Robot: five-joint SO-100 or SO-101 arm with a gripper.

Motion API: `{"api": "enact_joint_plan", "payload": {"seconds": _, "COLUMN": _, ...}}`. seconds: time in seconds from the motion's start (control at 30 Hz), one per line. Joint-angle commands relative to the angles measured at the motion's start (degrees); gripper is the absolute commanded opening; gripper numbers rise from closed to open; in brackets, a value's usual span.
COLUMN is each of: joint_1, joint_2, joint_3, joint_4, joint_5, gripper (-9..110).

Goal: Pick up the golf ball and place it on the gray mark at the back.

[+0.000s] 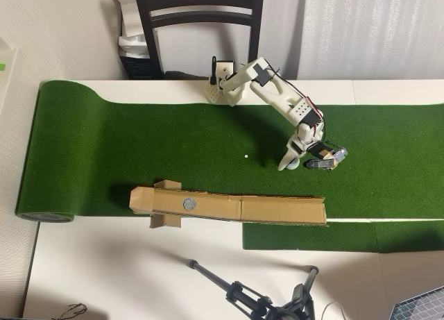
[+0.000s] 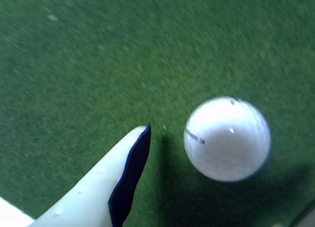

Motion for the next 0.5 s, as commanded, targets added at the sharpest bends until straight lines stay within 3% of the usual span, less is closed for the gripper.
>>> {"api": "enact_joint_plan", "payload": {"seconds": 0.0, "joint_1": 2.6, "joint_2": 1.9, "joint_3": -5.9, "joint_4": 0.7, "joint_5": -0.1, "gripper": 57}}
{"api": "enact_joint_plan", "payload": {"seconds": 0.47, "joint_1": 2.8, "joint_2": 1.2, "joint_3": -5.8, "joint_4": -0.1, "joint_5": -0.1, "gripper": 57}}
